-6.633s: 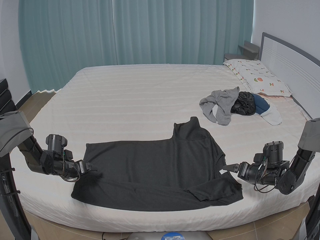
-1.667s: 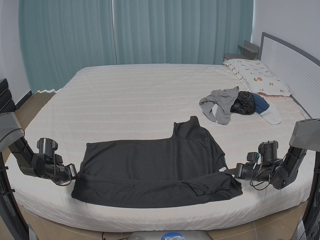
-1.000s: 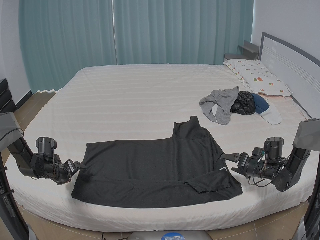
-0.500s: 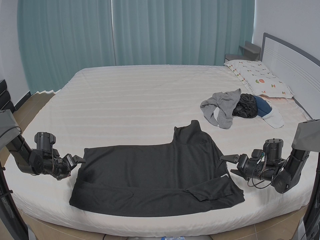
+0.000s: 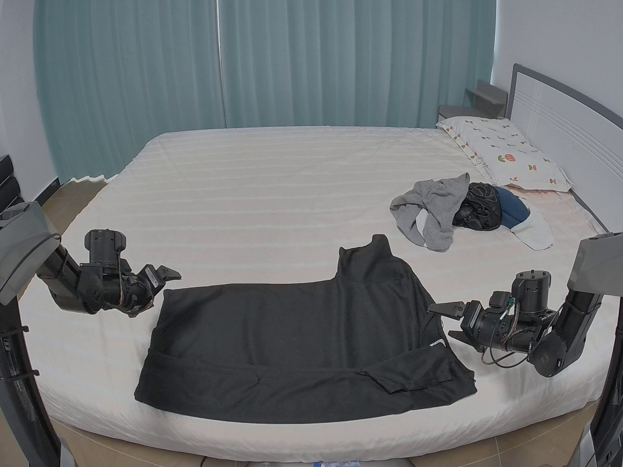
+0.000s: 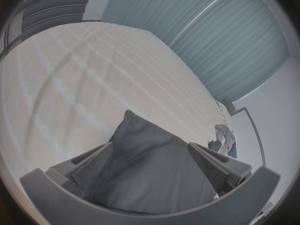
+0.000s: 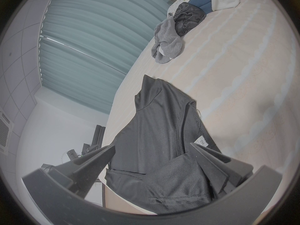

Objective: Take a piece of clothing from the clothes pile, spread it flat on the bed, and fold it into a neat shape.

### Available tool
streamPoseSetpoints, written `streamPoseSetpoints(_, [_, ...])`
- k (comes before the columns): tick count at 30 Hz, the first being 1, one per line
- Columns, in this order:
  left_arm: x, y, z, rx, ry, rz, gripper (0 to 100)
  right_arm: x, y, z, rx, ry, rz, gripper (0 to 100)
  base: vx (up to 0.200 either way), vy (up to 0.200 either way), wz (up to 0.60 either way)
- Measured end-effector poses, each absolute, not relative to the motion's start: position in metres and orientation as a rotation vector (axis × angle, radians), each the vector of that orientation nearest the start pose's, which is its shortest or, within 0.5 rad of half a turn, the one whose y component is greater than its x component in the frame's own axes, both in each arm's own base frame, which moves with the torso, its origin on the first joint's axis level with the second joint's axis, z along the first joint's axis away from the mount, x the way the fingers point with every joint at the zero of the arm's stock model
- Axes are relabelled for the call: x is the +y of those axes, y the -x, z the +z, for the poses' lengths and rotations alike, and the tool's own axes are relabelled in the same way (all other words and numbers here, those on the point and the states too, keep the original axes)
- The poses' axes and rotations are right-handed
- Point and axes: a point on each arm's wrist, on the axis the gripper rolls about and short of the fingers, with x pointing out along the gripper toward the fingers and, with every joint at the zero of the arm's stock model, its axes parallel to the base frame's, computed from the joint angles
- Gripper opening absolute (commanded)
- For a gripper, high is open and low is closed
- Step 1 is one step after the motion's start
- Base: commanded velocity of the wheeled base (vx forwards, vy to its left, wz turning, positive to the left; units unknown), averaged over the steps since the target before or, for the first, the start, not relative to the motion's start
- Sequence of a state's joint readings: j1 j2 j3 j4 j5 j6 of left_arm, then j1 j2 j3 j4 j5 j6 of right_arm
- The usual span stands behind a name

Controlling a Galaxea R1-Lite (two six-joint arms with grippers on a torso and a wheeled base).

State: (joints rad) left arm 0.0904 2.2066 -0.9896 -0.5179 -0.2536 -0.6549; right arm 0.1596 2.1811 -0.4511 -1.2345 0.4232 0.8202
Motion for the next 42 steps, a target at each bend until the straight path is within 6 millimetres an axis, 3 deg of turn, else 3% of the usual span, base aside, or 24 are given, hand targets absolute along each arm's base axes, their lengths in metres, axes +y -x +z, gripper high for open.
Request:
streamPoseSetpoints(10, [0.031, -0.430, 0.017, 0.675, 0.721, 0.059, 100, 0.061, -0.304, 0.012, 0.712, -0.839, 0.338, 100, 0.000, 0.000, 0.00])
streamPoseSetpoints(18, [0.045, -0.438, -0.005, 0.689, 0.730, 0.094, 100, 0.066, -0.313, 0.012, 0.697, -0.824, 0.331, 100, 0.000, 0.000, 0.00])
streamPoseSetpoints(25, [0.048, -0.439, -0.011, 0.697, 0.735, 0.102, 100, 0.072, -0.325, 0.015, 0.694, -0.813, 0.322, 100, 0.000, 0.000, 0.00])
streamPoseSetpoints(26, [0.047, -0.440, -0.011, 0.697, 0.737, 0.101, 0, 0.073, -0.328, 0.017, 0.688, -0.812, 0.323, 100, 0.000, 0.000, 0.00])
streamPoseSetpoints(35, [0.045, -0.444, -0.013, 0.691, 0.740, 0.093, 0, 0.071, -0.355, 0.027, 0.664, -0.781, 0.316, 100, 0.000, 0.000, 0.00])
streamPoseSetpoints(42, [0.046, -0.443, -0.010, 0.685, 0.783, 0.115, 0, 0.074, -0.393, 0.035, 0.637, -0.723, 0.284, 100, 0.000, 0.000, 0.00])
